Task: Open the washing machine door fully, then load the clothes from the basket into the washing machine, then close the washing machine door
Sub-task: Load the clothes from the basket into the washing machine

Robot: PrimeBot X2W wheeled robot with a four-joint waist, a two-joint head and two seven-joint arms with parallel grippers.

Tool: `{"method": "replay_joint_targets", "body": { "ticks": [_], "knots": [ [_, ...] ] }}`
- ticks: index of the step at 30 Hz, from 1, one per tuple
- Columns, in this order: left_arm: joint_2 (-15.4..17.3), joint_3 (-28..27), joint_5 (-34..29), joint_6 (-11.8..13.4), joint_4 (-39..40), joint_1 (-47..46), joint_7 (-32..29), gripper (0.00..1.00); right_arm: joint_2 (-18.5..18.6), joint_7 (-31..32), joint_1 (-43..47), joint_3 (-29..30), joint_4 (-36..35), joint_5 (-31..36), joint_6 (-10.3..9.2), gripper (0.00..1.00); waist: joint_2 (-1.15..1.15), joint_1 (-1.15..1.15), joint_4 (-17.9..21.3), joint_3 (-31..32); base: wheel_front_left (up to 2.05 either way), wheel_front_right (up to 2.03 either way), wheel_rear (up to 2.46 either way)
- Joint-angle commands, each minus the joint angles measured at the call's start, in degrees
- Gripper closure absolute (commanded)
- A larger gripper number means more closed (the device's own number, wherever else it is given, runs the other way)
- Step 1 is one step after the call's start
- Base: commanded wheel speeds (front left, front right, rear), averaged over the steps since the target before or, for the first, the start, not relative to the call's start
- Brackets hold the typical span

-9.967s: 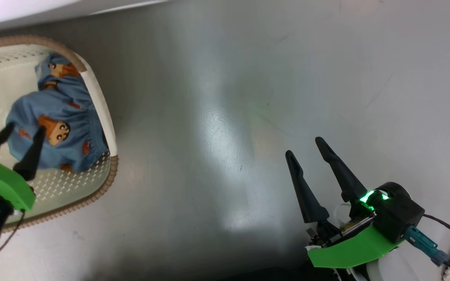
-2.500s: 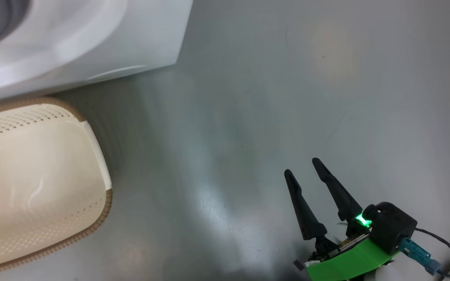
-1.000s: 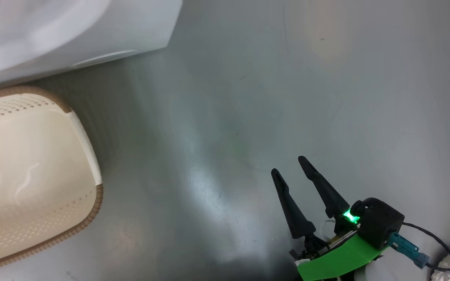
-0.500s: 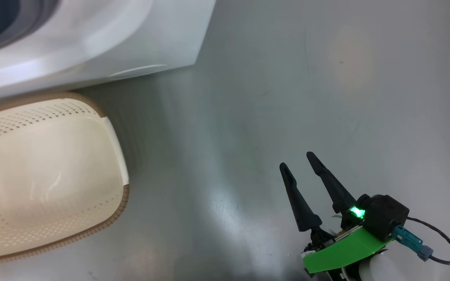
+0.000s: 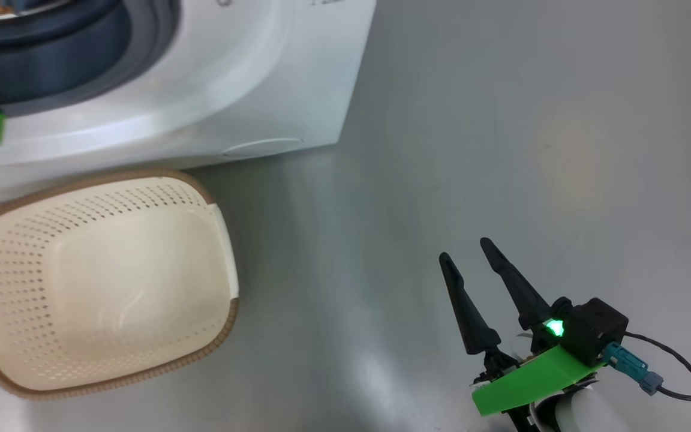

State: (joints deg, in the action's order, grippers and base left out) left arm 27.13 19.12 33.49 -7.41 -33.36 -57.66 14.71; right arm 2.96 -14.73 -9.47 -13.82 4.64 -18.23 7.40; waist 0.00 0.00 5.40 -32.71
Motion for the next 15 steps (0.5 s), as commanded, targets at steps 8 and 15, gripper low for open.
{"method": "replay_joint_targets", "body": {
  "ticks": [8, 15],
  "knots": [
    [0.3, -5.2, -2.2, 0.2, 5.8, 7.8, 0.3, 0.0, -0.1, -0.3, 1.8, -0.6, 0.8, 0.2, 0.09, 0.0, 0.0, 0.0, -3.8, 8.1, 0.0, 0.0, 0.0],
    [-0.3, -10.4, -4.2, 0.8, 11.3, 16.0, 0.3, 0.0, -0.1, -0.3, 3.0, 0.0, 2.1, 0.1, 0.09, 0.0, 0.0, 0.0, -5.0, 12.9, 0.0, 0.0, 0.0]
  ]
}}
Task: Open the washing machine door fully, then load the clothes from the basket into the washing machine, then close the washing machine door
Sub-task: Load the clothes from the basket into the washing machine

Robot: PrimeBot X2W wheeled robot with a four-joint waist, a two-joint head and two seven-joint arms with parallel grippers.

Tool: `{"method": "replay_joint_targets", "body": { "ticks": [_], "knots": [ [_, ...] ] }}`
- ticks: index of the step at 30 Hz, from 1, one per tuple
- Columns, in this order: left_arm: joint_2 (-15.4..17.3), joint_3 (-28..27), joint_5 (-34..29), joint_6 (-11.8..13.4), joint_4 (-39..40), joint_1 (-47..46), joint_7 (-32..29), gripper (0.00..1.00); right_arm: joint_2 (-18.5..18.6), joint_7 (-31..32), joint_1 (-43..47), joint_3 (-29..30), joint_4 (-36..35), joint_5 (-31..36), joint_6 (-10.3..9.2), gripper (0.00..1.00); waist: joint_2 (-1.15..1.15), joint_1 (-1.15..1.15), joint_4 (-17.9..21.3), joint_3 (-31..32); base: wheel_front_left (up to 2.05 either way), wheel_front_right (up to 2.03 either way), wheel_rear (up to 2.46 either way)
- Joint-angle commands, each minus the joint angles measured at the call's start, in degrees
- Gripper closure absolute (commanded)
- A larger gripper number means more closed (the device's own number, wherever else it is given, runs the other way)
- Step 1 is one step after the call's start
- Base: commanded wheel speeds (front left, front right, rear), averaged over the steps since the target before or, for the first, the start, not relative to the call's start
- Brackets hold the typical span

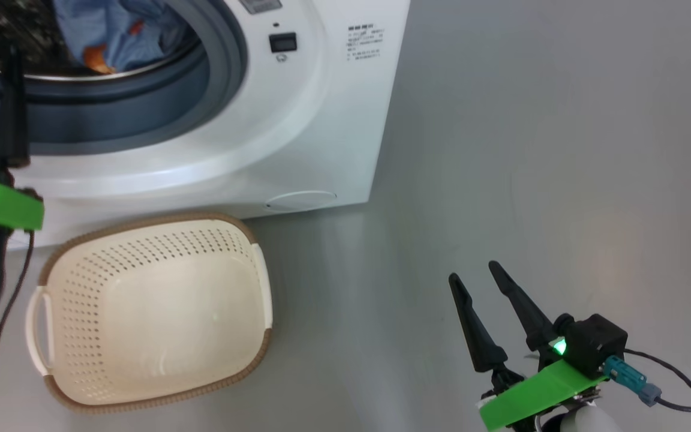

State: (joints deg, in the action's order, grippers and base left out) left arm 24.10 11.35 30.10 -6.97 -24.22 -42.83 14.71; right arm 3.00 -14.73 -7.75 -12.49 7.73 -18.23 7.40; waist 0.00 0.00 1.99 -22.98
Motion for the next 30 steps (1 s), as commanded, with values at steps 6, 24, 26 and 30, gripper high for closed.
{"method": "replay_joint_targets", "body": {
  "ticks": [6, 24, 26, 30],
  "knots": [
    [1.5, -6.3, -2.7, 1.4, 7.2, 8.7, 0.3, 0.0, -0.1, -0.3, 2.6, -0.8, -0.1, 0.3, 0.09, 0.0, 0.0, 0.0, -2.9, 7.0, 0.0, 0.0, 0.0],
    [-3.6, -13.3, -9.0, 4.5, 19.3, 32.8, 0.3, 0.0, -0.1, -0.3, 7.2, 0.9, 1.0, 0.6, 0.09, 0.0, 0.0, 0.0, -4.5, 16.8, 0.0, 0.0, 0.0],
    [-4.3, -14.7, -9.5, 5.0, 20.2, 35.3, 0.3, 0.0, -0.1, -0.3, 7.6, 1.0, 1.1, 0.6, 0.09, 0.0, 0.0, 0.0, -4.4, 17.5, 0.0, 0.0, 0.0],
    [-6.2, -17.2, -10.1, 5.8, 22.5, 40.6, 0.3, 0.0, -0.1, -0.3, 8.6, 1.2, 1.1, 0.6, 0.09, 0.0, 0.0, 0.0, -4.0, 19.0, 0.0, 0.0, 0.0]
  ]
}}
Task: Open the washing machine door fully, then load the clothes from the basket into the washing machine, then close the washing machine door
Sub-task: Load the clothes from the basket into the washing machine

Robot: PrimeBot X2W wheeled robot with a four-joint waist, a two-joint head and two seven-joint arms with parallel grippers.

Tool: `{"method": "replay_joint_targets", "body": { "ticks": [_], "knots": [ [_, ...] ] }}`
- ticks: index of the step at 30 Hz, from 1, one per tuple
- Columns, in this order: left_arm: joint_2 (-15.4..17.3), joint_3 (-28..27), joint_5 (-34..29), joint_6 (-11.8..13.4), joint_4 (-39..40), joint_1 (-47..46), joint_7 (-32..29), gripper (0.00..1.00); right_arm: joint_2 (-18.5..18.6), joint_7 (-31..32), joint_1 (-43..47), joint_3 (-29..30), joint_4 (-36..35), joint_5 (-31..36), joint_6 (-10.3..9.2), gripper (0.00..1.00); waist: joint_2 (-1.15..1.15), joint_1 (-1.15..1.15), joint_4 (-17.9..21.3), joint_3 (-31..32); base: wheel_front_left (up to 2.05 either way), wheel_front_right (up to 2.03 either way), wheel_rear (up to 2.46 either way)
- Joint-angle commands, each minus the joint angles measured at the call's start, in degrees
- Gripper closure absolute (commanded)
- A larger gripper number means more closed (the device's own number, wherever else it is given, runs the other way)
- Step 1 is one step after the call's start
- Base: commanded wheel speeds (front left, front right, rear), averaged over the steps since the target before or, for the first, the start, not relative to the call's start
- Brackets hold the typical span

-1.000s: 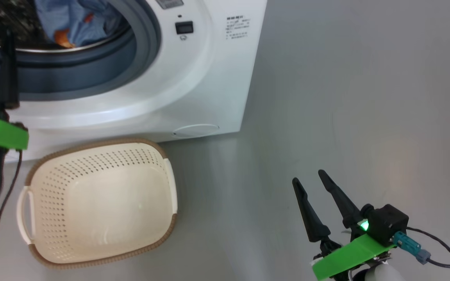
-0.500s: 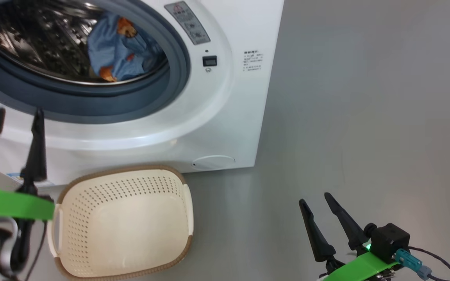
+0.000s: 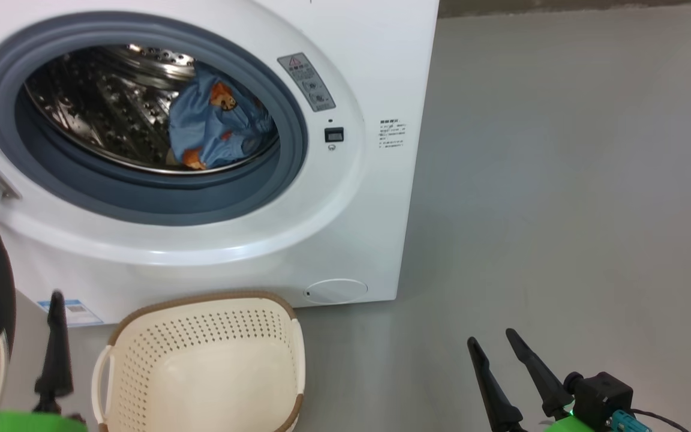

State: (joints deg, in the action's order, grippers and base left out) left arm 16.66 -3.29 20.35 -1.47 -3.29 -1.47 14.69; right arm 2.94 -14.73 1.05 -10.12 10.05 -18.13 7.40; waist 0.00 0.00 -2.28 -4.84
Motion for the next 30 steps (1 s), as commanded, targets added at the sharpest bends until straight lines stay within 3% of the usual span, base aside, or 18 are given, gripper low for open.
{"method": "replay_joint_targets", "body": {
  "ticks": [1, 17, 30],
  "knots": [
    [0.7, -3.0, -0.2, 0.0, 2.2, 0.5, 0.3, 0.0, -0.1, -0.3, 0.0, -1.1, -1.2, 0.5, 0.09, 0.0, 0.0, 0.0, 0.4, 1.3, 0.0, 0.0, 0.0],
    [-4.1, -6.6, -4.1, -0.3, 6.2, 12.2, 0.3, 0.0, -0.1, -0.3, 2.1, 1.0, -1.6, 0.8, 0.09, 0.0, 0.0, 0.0, 0.3, 4.0, 0.0, 0.0, 0.0],
    [-7.2, -7.2, -6.5, -1.1, 5.9, 15.0, 0.3, 0.0, -0.1, -0.3, 2.4, 1.9, -2.5, 2.3, 0.09, 0.0, 0.0, 0.0, 0.9, 5.0, 0.0, 0.0, 0.0]
  ]
}}
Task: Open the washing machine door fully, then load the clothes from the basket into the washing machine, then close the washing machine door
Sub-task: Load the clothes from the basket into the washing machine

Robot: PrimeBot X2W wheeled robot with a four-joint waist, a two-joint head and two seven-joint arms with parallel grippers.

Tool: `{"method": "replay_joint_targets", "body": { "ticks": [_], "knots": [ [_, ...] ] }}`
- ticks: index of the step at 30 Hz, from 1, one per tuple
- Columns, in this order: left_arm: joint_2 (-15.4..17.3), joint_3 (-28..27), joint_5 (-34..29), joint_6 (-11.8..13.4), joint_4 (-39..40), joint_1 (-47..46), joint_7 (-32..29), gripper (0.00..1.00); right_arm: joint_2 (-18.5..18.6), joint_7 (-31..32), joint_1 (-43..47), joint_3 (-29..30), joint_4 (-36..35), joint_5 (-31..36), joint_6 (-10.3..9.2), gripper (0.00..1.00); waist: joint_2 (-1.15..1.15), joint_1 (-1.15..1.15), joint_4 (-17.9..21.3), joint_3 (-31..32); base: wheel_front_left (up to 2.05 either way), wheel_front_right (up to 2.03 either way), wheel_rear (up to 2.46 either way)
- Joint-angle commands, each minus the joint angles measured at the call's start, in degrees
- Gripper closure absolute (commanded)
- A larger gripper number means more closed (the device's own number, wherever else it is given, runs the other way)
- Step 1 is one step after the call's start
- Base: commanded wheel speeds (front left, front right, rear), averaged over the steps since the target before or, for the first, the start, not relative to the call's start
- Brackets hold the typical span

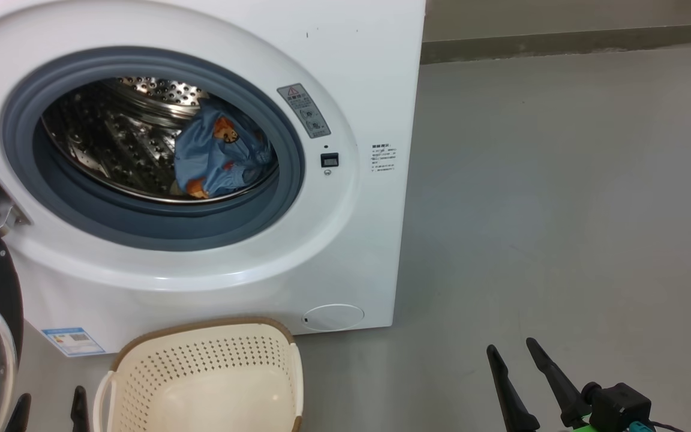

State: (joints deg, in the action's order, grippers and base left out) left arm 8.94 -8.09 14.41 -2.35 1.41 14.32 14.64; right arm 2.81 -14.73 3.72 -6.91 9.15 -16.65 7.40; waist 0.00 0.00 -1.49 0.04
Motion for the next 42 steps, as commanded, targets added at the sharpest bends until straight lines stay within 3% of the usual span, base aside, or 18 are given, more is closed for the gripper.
{"method": "replay_joint_targets", "body": {
  "ticks": [1, 42],
  "knots": [
    [0.3, -2.5, -0.8, -0.3, 1.1, -0.8, 0.4, 0.0, 0.1, -0.3, -0.3, -1.3, -1.7, 0.9, 0.09, 0.0, 0.0, 0.0, 0.2, 0.2, 0.0, 0.0, 0.0],
    [-3.5, -5.9, -4.9, -3.0, -3.0, -0.9, 0.4, 0.0, 0.1, -0.3, -0.8, -0.7, -3.0, 2.8, 0.09, 0.0, 0.0, 0.0, 0.9, 0.4, 0.0, 0.0, 0.0]
  ]
}}
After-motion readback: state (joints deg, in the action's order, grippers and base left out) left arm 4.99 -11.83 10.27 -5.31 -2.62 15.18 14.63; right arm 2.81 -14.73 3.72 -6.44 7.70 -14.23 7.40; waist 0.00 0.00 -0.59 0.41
